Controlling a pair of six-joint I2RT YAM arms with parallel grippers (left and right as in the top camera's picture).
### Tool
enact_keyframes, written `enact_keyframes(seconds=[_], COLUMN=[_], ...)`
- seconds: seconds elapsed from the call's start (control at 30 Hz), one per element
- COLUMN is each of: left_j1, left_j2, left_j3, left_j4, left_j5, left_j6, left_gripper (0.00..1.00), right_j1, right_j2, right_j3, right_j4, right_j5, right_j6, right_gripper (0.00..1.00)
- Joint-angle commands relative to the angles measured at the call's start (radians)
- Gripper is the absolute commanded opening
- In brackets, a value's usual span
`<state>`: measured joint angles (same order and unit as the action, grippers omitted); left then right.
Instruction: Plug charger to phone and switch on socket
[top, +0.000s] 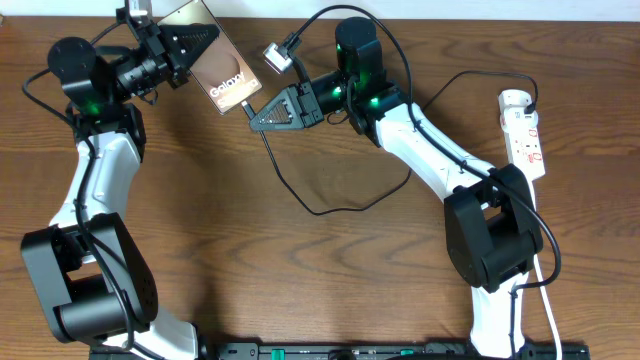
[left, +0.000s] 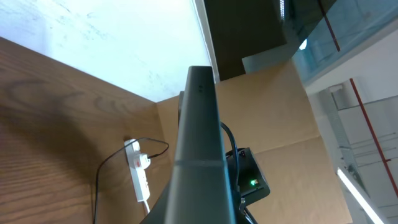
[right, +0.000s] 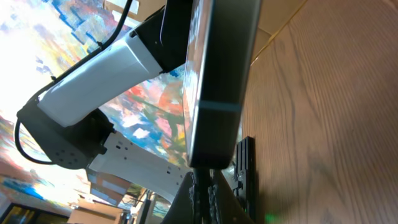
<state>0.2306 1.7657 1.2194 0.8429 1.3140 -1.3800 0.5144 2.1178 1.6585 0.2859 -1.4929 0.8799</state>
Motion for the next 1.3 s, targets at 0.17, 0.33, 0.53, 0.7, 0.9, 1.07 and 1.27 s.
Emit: enact_keyframes(seconds=[0.17,0.33,0.53,0.7,0.9,1.07,1.27], left_j1=[-0.018,-0.018,-0.033,-0.037,-0.037,-0.037,-0.033], left_j2=[-0.008,-0.008,-0.008,-0.008,-0.008,-0.008,-0.008], left_j3=[0.015,0.015,0.015,0.015,0.015,0.015,0.015], left_j4=[0.012,0.011,0.012,0.012,0.012,0.012,0.012], left_j5=[0.157,0.167,0.171,0.171,0.171,0.171,0.156], left_j6=[0.071,0.070,0.071,0.071,0.071,0.071,0.071], left_gripper=[0.07,0.07,0.07,0.07,0.08,0.07,0.07], right_j1=[-0.003,-0.003,-0.003,-0.004,-0.005,-0.009,-0.011], right_j2=[-0.006,-0.006,-0.006,-0.006,-0.006,-0.006,-0.006], right_j3=[0.008,0.008,0.008,0.008,0.008,0.008,0.008], right_j4=[0.069,0.070,0.070,0.071,0.070,0.070,0.070], right_j5=[0.058,0.059,0.077,0.077,0.077,0.077,0.065], right_j6=[0.067,0.067,0.066,0.066,0.066,0.067,0.070], right_gripper=[0.01,0.01,0.01,0.01,0.01,0.01,0.59])
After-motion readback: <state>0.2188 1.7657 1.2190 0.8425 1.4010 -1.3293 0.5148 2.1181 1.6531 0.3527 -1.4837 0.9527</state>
